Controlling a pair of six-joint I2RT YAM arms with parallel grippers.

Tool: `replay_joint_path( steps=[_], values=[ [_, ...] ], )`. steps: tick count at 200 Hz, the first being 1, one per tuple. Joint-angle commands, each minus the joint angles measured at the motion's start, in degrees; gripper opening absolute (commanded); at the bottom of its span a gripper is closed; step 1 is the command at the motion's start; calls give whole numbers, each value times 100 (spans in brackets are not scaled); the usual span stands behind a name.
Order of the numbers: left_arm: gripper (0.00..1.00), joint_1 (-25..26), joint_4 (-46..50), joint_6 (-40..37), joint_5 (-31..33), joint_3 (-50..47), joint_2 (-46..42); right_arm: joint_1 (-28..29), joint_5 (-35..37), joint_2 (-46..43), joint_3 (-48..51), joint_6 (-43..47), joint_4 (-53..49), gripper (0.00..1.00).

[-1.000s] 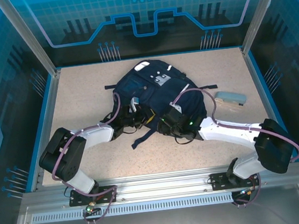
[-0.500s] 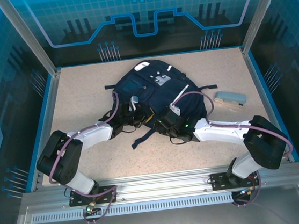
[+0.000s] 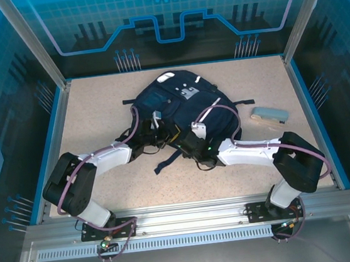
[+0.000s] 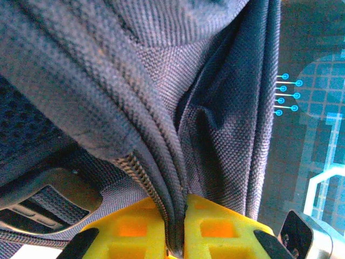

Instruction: Pack books, pencil case, and school supplies into a backpack

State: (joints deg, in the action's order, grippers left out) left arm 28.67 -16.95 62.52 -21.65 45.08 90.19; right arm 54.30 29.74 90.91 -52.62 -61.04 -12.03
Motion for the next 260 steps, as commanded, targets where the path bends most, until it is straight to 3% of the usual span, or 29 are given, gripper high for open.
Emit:
replay_joint_path(
  steps=[1, 44, 94, 150, 205, 260],
  values=[
    [12, 92, 42, -168, -400, 238, -190, -14, 568, 152, -380, 566, 263, 27],
    [13, 88, 17, -143, -530, 273, -184, -7, 735, 311, -605, 1803, 425, 28],
    [12, 87, 94, -170, -444, 285, -167, -27, 1036, 147, -423, 1321, 228, 25],
    [10, 42, 340, -359, -126, 326, -160, -47, 653, -211, -344, 1138, -338, 0],
    [6, -260, 343, -486, 1, 291, -4, -236, -71, -1185, 358, 882, -1299, 0],
    [5, -475, 395, -579, -36, 326, 72, -737, -43, -1907, 712, 892, -2327, 0]
  ],
)
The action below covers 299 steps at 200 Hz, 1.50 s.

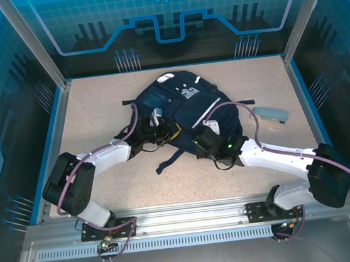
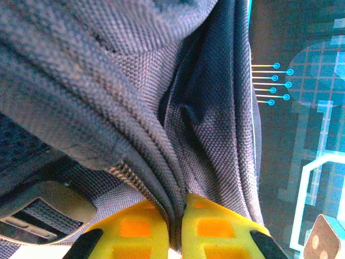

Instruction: Pack books, pencil case, and school supplies into a backpack

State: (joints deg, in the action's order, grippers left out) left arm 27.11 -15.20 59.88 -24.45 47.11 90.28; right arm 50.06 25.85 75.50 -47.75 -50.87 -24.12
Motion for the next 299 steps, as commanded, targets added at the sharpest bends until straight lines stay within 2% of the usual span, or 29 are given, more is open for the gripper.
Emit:
replay_joint_path(
  steps=[1, 28, 56, 94, 116, 143, 163, 185, 217, 245, 274, 299],
  values=[
    [5, -324, 229, -317, 241, 123, 62, -322, 349, -372, 227, -129, -1128, 0],
    [5, -419, 294, -384, 261, 114, 45, -648, 408, -636, 334, -109, -1378, 0],
    [5, -533, 366, -443, 265, 115, 25, -944, 103, -722, 304, 202, -1318, 0],
    [6, -779, 541, -604, 186, 127, -61, -1084, -1004, -677, 69, 1167, -702, 0],
    [8, -1050, 872, -868, 173, 182, -166, -1122, -1389, -505, -127, 1561, -594, 0],
    [12, -1412, 1107, -1035, -16, 229, -312, -867, -2610, -160, -126, 2362, 433, 0],
    [18, -1561, 1175, -1000, 40, 117, -617, -745, -3087, 334, -228, 2225, 1127, 0],
    [44, -1773, 1590, -1025, 245, -70, -1053, -594, -3315, 878, -572, 2098, 1670, 0],
    [62, -1981, 2173, -1116, 648, -466, -1801, -406, -3561, 1695, -1262, 2106, 1964, 0],
    [64, -1983, 2276, -935, 470, -751, -2314, -315, -3672, 2279, -1840, 2121, 2028, 0],
    [65, -1982, 1857, -426, 27, -1159, -2502, -279, -3753, 2565, -2162, 2094, 2047, 0],
    [59, -1961, 1447, -76, -238, -1365, -2432, -269, -3820, 2625, -2217, 2064, 2052, 0]
  ],
)
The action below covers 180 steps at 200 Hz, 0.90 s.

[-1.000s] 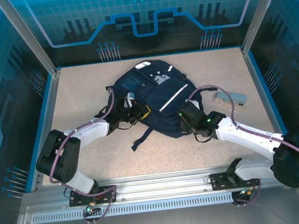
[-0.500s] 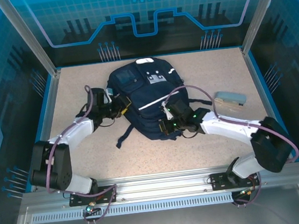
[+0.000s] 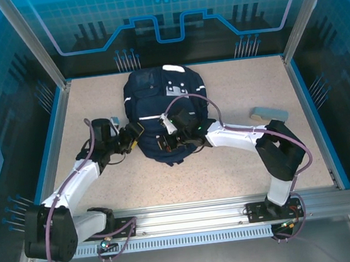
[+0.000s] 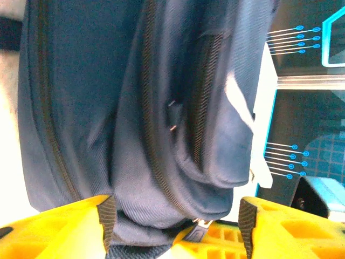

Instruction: Pack books, pencil case, and school supplies into a backpack

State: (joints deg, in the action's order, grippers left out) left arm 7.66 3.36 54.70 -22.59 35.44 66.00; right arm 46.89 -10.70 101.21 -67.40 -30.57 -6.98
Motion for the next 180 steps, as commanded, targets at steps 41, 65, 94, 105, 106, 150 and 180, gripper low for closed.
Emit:
replay_joint_path(
  steps=[41, 65, 94, 105, 106, 150, 180],
  values=[
    [46, 67, -1194, 1075, -265, -415, 154, 81, -175, -8, -222, 33, 294, 0],
    [44, 146, -1385, 1202, -219, -356, 299, 99, -182, -10, -195, -2, 286, 0],
    [42, 242, -1492, 1305, -180, -327, 546, 116, -167, -22, -168, -37, 301, 0],
    [41, 279, -1549, 1348, -130, -351, 610, 114, -180, -22, -163, -48, 303, 0],
    [41, 279, -1553, 1349, -131, -357, 613, 116, -179, -22, -161, -47, 298, 0],
    [33, 333, -1705, 1392, -11, -459, 754, 151, 27, -79, -160, -72, 153, 0],
    [23, 333, -1724, 1364, 68, -485, 810, 260, 722, -230, -169, -20, -338, 0]
  ],
)
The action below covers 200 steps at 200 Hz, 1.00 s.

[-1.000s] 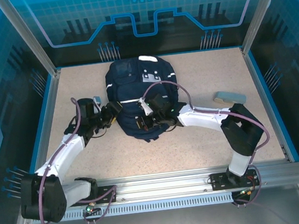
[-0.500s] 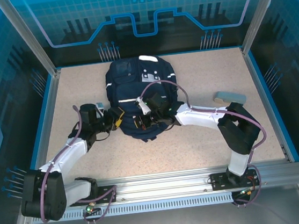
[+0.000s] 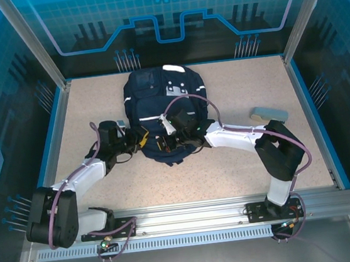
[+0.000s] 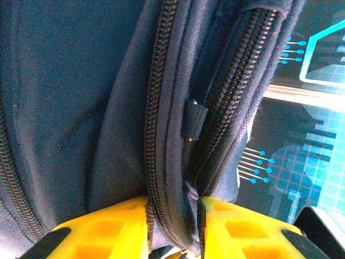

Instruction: Pack books, pencil case, and school supplies into a backpack

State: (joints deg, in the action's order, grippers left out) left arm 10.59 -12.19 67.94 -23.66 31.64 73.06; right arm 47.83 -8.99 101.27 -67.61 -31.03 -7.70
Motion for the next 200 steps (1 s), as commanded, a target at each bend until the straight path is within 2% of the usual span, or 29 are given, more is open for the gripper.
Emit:
replay_joint_path(
  steps=[1, 37, 69, 85, 117, 168, 200],
  values=[
    [22, 40, -170, 33, 181, -105, 104, 174, 580, -242, -147, 26, -288, 0],
    [10, 31, 94, -205, 420, -101, 12, 283, 1918, -637, -19, -168, -1223, 0],
    [9, -3, 255, -394, 497, -54, -28, 237, 2875, -1039, 284, -553, -1930, 0],
    [8, -30, 285, -435, 494, -26, -36, 125, 3085, -1139, 419, -705, -2179, 0],
    [8, -66, 331, -492, 434, 42, -17, -123, 2741, -1358, 737, -684, -1970, 0],
    [8, -83, 445, -608, 398, 115, -26, -302, 1356, -1455, 713, -71, -1528, 0],
    [9, -83, 419, -612, 337, 97, -20, -447, 943, -1284, 682, -135, -1426, 18]
  ],
)
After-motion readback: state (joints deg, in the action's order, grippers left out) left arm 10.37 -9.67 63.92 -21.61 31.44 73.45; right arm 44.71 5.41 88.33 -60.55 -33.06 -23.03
